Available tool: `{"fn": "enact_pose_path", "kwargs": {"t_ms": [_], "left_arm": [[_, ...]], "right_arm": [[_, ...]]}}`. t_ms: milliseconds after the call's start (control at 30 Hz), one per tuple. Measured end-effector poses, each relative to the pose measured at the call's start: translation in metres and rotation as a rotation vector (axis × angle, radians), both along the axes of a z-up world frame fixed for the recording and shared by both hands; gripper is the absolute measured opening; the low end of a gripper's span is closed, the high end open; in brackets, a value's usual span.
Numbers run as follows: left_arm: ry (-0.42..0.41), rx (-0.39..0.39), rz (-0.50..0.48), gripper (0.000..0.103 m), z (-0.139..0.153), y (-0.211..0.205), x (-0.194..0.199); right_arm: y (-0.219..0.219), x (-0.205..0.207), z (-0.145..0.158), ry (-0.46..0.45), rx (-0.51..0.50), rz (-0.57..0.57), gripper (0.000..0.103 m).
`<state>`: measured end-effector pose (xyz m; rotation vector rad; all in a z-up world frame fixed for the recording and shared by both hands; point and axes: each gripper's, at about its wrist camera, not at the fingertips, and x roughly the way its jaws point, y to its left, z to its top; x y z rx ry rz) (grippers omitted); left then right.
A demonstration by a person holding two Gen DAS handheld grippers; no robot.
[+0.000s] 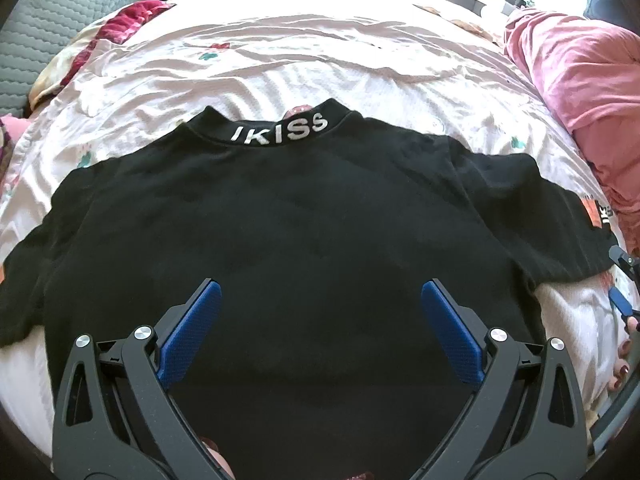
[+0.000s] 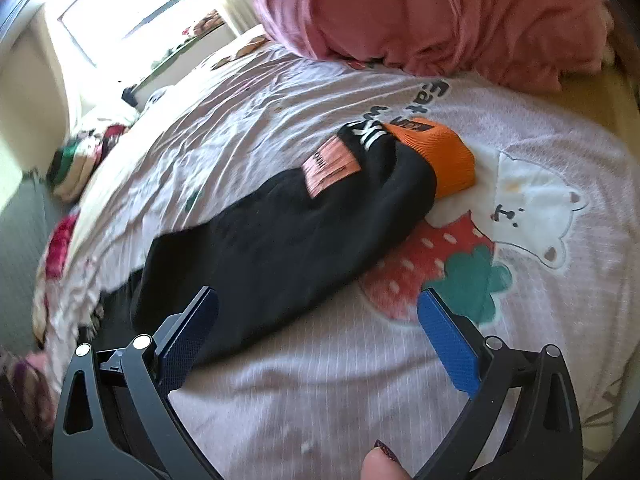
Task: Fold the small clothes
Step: 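Move the right tool to the orange sleeve cuff and close on it, then lift the sleeve with the right tool and carry it across the shirt body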
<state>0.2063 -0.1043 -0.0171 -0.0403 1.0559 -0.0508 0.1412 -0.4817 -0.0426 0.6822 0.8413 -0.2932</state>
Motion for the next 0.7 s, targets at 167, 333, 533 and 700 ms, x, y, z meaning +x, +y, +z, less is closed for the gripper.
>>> {"fn": "enact_pose_path", "kwargs": {"t_ms": [167, 333, 533, 700], "left_arm": [[-0.002, -0.009, 0.005, 0.094, 0.001, -0.005, 0.010], [0.004, -0.004, 0.002, 0.094, -0.002, -0.011, 0.014], [-0.005, -0.042, 0.021, 0.094, 0.004, -0.016, 0.023], [-0.020, -0.063, 0.035, 0.094, 0.011, -0.017, 0.033]], "right_arm": [[-0.029, 0.012, -0.011, -0.034, 0.113, -0.109, 0.099], [-0.056, 0.020, -0.016, -0.078, 0.172, -0.208, 0.088], [-0.090, 0.024, -0.027, -0.132, 0.272, -0.287, 0.061], [-0.096, 0.022, -0.031, -0.213, 0.284, -0.257, 0.017]]}}
